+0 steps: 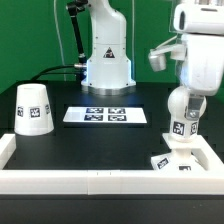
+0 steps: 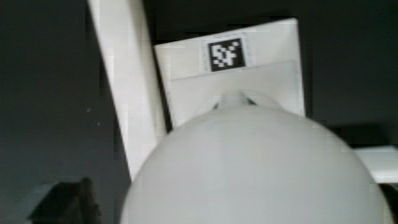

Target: Assemble lamp

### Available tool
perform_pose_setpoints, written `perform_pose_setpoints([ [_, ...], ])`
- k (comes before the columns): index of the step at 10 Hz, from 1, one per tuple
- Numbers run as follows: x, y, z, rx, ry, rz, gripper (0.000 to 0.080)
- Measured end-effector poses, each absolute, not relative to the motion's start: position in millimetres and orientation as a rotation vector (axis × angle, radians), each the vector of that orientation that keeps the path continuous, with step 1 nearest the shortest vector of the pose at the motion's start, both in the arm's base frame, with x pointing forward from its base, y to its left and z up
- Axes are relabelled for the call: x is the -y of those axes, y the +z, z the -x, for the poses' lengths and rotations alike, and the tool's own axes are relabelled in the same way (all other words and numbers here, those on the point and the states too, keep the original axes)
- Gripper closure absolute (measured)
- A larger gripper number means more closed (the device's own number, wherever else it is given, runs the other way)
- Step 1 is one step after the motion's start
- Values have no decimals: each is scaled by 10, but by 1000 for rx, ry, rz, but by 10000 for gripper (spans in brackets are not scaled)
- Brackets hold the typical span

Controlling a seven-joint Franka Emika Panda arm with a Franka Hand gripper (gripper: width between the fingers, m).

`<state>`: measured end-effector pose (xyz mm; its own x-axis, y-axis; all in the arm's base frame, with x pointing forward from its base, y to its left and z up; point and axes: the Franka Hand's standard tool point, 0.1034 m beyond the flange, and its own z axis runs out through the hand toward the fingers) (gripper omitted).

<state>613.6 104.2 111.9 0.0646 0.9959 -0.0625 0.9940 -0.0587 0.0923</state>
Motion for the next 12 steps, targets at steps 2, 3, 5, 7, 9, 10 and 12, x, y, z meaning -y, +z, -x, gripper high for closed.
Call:
perform_pose_setpoints([
  [2, -1025, 1113, -6135, -2058, 26, -2227, 101],
  [3, -1021, 1112, -6134, -2057, 26, -2227, 225],
  [5, -1019, 1111, -6134, -2038, 27, -2245, 223],
  [7, -957, 1111, -6129, -1927, 33, -2343, 223],
  [9, -968, 1112, -6135, -1589, 66, -2587, 223],
  [10, -979, 1112, -6133, -1433, 76, -2679, 223],
  [12, -980, 1107, -6134, -1168, 92, -2820, 222],
])
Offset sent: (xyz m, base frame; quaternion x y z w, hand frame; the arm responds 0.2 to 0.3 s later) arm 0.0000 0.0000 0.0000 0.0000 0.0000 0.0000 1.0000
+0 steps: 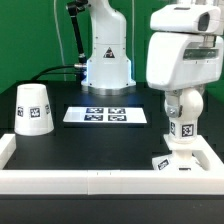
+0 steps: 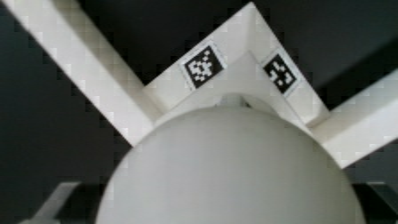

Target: Assemble lamp

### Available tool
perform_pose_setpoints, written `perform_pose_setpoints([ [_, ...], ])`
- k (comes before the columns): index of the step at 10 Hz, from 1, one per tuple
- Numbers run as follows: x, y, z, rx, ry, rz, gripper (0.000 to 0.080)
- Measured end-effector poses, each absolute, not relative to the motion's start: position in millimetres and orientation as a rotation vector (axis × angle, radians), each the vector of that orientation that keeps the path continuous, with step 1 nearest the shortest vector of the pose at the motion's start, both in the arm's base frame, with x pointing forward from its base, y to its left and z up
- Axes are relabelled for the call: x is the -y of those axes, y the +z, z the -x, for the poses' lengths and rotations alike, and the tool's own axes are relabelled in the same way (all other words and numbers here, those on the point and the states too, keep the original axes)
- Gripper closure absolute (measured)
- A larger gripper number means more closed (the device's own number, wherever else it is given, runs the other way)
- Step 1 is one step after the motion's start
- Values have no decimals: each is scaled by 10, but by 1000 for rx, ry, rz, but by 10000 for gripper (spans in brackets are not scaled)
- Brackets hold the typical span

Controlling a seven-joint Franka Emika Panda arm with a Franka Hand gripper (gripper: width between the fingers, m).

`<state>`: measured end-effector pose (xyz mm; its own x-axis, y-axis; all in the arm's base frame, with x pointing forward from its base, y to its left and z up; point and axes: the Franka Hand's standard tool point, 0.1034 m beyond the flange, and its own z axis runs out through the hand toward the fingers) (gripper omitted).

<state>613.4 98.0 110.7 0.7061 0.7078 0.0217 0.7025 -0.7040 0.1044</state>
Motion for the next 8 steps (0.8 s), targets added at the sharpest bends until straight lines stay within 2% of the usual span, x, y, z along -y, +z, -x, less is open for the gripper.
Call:
perform_pose_setpoints([
  [5, -994, 1104, -6131, -713, 112, -2980, 222],
  [8, -987, 1109, -6127, -137, 118, -3080, 220],
])
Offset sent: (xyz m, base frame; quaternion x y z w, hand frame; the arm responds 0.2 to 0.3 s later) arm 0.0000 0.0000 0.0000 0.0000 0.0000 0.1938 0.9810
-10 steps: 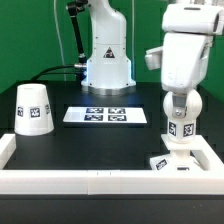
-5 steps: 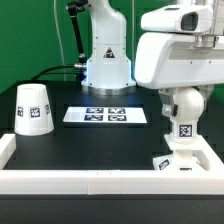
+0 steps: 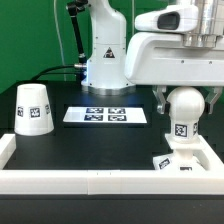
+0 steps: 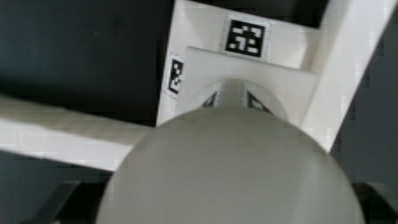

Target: Assemble lamp

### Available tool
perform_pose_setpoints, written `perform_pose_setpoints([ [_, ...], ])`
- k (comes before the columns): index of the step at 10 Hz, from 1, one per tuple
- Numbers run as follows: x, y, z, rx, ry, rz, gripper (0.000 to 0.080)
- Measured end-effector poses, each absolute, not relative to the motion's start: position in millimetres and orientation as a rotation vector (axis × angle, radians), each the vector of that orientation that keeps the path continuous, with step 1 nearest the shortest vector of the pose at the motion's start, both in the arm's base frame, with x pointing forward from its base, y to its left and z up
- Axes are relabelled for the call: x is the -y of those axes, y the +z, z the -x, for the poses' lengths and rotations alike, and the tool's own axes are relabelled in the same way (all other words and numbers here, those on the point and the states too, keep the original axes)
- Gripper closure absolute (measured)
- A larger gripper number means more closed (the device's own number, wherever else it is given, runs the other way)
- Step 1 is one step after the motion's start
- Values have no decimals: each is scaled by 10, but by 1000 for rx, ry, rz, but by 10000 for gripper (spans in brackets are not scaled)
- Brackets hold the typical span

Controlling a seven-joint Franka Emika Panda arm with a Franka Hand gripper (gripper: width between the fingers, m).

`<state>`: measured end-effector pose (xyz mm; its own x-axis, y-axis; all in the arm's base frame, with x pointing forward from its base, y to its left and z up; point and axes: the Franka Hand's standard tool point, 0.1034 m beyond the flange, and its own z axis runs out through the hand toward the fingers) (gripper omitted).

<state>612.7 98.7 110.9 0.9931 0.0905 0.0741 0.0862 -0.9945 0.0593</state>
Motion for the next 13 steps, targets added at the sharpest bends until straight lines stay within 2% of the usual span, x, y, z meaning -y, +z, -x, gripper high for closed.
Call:
perform_pose_setpoints([
  [3, -981, 1109, -6060, 497, 31, -3064, 220],
  [8, -979, 1105, -6055, 1031, 23, -2949, 220],
  [13, -958, 1098, -6021, 1952, -152, -2551, 220],
])
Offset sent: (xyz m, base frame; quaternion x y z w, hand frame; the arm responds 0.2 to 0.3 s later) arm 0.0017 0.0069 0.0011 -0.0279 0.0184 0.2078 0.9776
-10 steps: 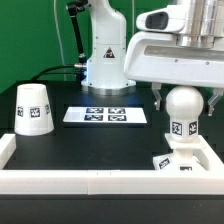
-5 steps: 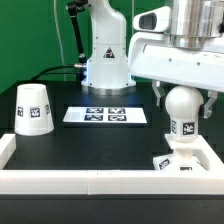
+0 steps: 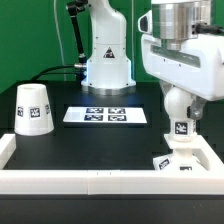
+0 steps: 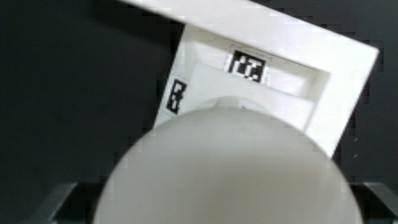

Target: Assemble lamp

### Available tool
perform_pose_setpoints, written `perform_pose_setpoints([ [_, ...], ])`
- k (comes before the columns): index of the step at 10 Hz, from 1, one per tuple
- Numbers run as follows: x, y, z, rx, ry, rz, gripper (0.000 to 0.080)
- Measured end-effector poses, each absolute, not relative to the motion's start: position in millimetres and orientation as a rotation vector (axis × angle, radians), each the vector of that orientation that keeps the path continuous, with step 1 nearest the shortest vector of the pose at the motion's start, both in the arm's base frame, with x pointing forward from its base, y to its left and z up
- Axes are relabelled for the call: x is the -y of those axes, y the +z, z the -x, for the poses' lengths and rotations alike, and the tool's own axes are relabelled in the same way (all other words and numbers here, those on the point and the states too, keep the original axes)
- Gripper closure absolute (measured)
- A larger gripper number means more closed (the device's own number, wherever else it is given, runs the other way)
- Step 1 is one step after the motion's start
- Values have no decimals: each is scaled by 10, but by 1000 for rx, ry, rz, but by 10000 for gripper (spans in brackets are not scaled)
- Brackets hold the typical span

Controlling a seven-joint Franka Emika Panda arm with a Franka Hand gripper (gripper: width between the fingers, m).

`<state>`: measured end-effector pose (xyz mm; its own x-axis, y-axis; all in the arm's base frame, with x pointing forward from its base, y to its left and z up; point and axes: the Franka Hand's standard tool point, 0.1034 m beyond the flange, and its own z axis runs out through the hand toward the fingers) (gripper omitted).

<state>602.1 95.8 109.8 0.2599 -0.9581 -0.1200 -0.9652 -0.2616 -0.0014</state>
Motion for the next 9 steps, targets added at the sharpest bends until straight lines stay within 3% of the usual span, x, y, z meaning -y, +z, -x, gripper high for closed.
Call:
perform_pose_setpoints([
  [5, -1014, 1080, -6005, -2146, 220, 2181, 220],
  [7, -1019, 1082, -6001, -2031, 210, 2287, 110],
  [9, -1078, 1086, -6008, -1820, 184, 2441, 110],
])
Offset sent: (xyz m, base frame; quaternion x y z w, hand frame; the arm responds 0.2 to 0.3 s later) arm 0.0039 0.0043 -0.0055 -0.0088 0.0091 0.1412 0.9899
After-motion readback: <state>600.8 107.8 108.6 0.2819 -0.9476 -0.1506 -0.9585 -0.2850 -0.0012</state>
